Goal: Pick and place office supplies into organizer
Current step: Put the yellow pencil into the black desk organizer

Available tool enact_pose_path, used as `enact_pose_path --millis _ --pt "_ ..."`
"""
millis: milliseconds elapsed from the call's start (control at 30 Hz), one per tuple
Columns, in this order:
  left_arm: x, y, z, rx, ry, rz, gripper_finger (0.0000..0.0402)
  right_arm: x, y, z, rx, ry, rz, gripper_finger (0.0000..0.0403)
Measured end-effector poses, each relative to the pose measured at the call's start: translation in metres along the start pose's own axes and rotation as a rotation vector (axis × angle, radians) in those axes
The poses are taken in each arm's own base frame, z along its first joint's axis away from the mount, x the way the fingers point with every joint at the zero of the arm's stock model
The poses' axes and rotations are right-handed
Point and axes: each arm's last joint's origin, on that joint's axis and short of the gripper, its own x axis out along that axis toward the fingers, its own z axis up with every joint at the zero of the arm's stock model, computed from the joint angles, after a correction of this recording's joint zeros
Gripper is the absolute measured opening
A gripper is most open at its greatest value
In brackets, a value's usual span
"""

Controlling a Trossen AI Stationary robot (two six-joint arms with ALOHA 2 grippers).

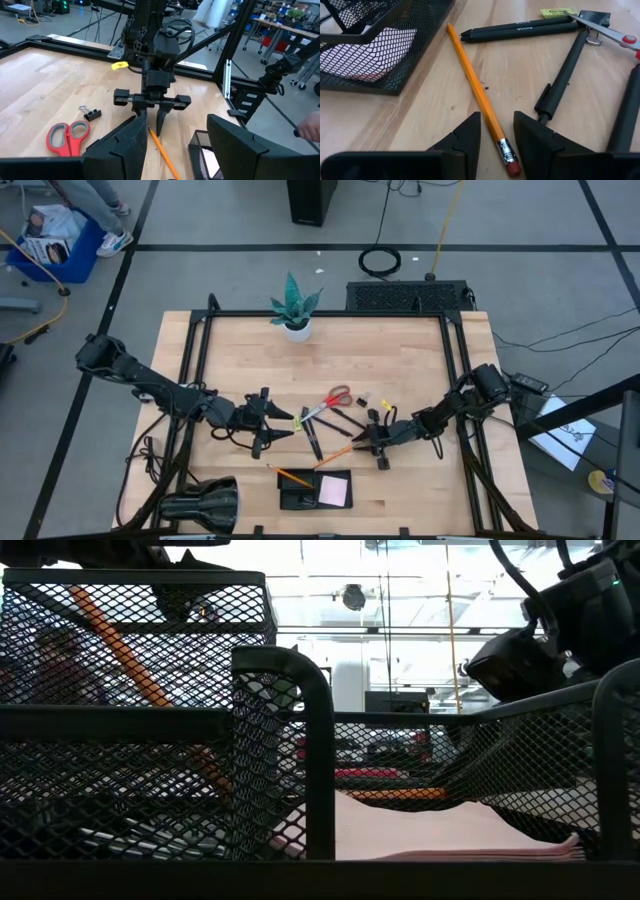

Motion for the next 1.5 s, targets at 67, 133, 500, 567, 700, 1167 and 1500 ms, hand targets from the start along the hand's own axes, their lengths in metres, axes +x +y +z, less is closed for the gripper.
enact_pose_path --millis 67,133,500,567,700,1167,1500 --pt "0.0 0.0 0.0 -0.002 0.0 0.0 0.0209 -0.001 0.0 -0.002 0.006 0.008 0.003 0.0087" --pt "0.0 0.0 0.0 -0.003 0.0 0.0 0.0209 -0.001 -0.002 -0.003 0.011 0.016 0.01 0.0069" --pt "0.0 0.0 0.0 -0.004 0.0 0.0 0.0209 -0.001 -0.001 -0.001 -0.012 -0.006 0.018 0.0023" --pt "0.0 0.0 0.0 -0.005 0.0 0.0 0.0209 -0.001 -0.001 0.001 -0.011 -0.021 0.021 0.0026" --pt "0.0 0.0 0.0 -0.033 -0.001 0.0 0.0209 -0.002 0.0 0.005 -0.034 -0.053 0.027 0.0016" --pt "0.001 0.003 0.002 -0.139 -0.021 0.039 0.0209 -0.012 0.0 0.025 -0.043 -0.144 0.016 0.0016" --pt "0.001 0.004 0.002 -0.28 -0.033 0.052 0.0209 -0.021 0.005 0.038 -0.064 -0.185 0.033 0.0018"
